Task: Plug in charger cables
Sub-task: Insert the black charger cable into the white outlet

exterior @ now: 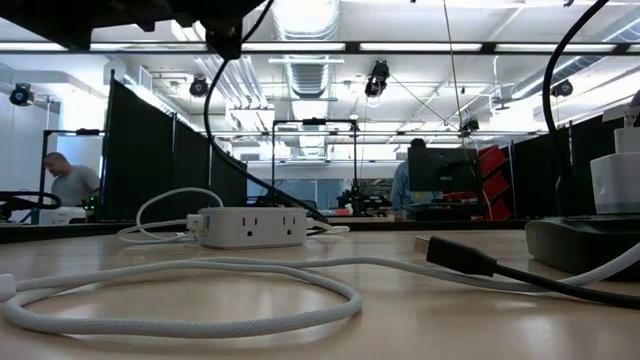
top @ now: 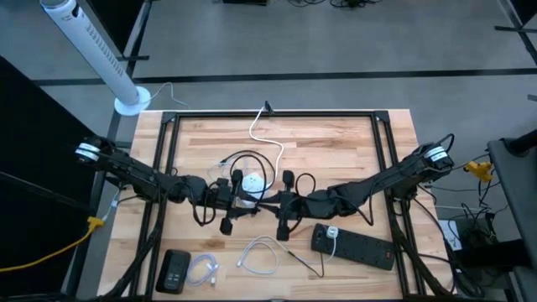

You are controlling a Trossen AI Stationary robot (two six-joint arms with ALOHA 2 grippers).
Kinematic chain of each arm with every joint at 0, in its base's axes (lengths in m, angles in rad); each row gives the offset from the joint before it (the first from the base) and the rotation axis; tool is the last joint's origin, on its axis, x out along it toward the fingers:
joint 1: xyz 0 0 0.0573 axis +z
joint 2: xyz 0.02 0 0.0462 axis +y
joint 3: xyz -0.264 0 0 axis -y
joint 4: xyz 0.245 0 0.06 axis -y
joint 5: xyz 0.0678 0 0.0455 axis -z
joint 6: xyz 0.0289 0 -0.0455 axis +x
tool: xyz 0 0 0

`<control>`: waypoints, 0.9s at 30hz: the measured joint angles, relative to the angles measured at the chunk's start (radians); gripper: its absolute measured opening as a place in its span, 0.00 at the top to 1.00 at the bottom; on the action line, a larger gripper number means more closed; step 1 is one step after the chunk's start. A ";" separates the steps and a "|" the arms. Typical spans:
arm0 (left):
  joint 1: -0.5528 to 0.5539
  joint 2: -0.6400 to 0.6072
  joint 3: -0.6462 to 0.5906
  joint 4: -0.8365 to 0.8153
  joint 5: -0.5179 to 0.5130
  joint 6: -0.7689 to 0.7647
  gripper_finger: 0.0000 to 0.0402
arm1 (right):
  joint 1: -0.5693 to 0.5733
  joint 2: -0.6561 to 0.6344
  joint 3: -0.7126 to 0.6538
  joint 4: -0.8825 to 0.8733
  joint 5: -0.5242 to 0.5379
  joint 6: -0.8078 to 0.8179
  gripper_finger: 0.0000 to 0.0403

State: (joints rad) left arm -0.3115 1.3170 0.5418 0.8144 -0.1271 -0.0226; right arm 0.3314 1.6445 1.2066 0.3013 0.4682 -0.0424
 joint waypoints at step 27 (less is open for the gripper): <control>-0.010 0.001 -0.001 0.019 0.024 -0.020 0.73 | -0.006 0.008 0.001 -0.042 0.041 0.015 0.99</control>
State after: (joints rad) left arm -0.3210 1.3178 0.5411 0.8333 -0.1035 -0.0429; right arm 0.3252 1.6520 1.2079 0.2597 0.5090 -0.0271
